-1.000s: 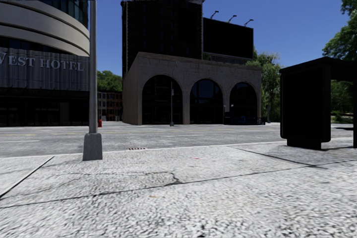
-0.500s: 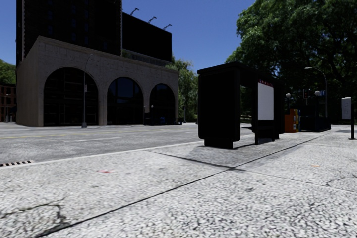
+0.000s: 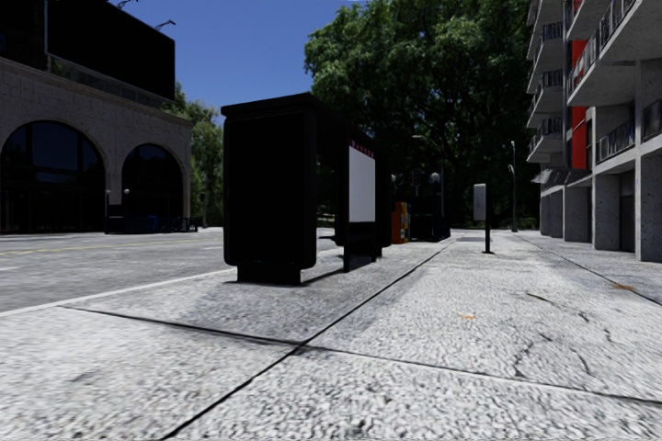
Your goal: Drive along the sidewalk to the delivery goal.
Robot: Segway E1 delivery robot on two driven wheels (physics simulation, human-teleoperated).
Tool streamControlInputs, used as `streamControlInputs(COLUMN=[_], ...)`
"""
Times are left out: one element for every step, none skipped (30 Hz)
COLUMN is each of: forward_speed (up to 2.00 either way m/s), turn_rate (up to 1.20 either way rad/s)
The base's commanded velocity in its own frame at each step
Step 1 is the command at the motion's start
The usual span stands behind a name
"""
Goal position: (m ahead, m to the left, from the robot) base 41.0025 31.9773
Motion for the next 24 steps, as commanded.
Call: streamControlInputs(forward_speed=[2.00, 2.00, 2.00, 2.00, 2.00, 2.00, 2.00, 2.00, 2.00, 2.00, 2.00, 2.00, 2.00, 2.00, 2.00, 2.00, 2.00, 2.00, 2.00, 2.00, 2.00, 2.00, 2.00, 2.00], turn_rate=[0.00, 0.00, 0.00, 0.00, 0.00, 0.00, 0.00, 0.00, 0.00, 0.00, 0.00, 0.00, 0.00, 0.00, 0.00, 0.00, -0.01, -0.11, -0.11, -0.19, -0.24, -0.28, -0.32, -0.35])
